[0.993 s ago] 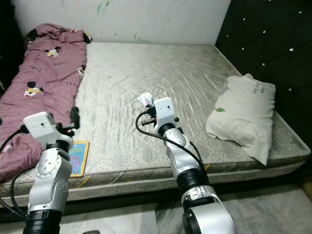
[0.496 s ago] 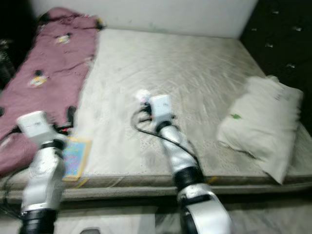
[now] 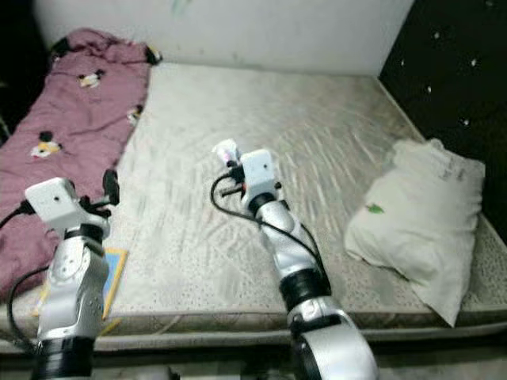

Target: Clean up the room

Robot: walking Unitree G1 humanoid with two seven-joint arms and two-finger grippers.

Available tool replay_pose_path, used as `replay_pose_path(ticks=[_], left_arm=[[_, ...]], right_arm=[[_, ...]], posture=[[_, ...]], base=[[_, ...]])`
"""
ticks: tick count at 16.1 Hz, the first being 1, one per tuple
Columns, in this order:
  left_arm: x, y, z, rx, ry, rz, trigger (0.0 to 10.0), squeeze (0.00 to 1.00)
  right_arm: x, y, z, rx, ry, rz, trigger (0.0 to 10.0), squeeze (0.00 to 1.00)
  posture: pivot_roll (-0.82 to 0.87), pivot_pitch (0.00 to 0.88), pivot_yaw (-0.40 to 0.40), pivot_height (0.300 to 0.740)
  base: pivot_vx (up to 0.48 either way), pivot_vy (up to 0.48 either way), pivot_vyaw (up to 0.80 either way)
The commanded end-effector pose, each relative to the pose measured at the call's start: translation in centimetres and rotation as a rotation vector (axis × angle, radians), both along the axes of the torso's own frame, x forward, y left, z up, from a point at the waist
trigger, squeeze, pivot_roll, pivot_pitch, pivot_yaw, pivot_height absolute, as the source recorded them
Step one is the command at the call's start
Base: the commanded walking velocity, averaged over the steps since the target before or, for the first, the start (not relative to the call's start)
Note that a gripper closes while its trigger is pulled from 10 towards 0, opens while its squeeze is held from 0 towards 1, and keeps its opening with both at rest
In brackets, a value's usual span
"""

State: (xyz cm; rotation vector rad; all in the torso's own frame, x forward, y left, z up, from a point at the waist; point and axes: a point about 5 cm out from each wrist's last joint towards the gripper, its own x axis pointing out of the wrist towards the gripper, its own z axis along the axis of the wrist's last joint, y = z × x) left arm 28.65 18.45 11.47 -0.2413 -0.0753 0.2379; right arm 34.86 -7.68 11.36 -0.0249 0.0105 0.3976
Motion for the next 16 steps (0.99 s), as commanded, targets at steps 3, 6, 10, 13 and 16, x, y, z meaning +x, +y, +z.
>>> replay_pose_path(ticks=[3, 6, 10, 13, 16], left_arm=[[0.13, -0.77, 0.14, 0.007, 0.000, -0.036, 10.0, 0.00], [0.12, -0.80, 0.08, 0.004, 0.003, -0.038, 10.0, 0.00], [0.18, -0.90, 0.16, 0.010, -0.001, -0.042, 10.0, 0.00], [0.18, -0.93, 0.13, 0.010, 0.000, -0.040, 10.0, 0.00], [0.21, -0.93, 0.13, 0.009, -0.001, -0.041, 10.0, 0.00]], right_arm=[[0.10, -0.66, 0.10, 0.003, -0.006, -0.018, 10.0, 0.00], [0.03, -0.53, 0.06, -0.005, -0.009, -0.010, 10.0, 0.00], [0.03, -0.48, -0.01, -0.011, -0.005, -0.001, 10.0, 0.00], [0.02, -0.46, -0.09, -0.010, -0.001, 0.001, 10.0, 0.00], [0.00, -0.40, -0.13, -0.012, 0.000, 0.006, 10.0, 0.00]], posture=[[0.09, 0.000, -0.069, 0.740], [0.09, 0.000, -0.067, 0.740], [0.09, 0.000, -0.070, 0.740], [0.09, 0.000, -0.071, 0.740], [0.09, 0.000, -0.071, 0.740]], base=[[0.000, 0.429, 0.00], [0.000, 0.476, 0.00], [0.000, 0.472, 0.60], [0.000, 0.465, 0.00], [0.000, 0.465, 0.00]])
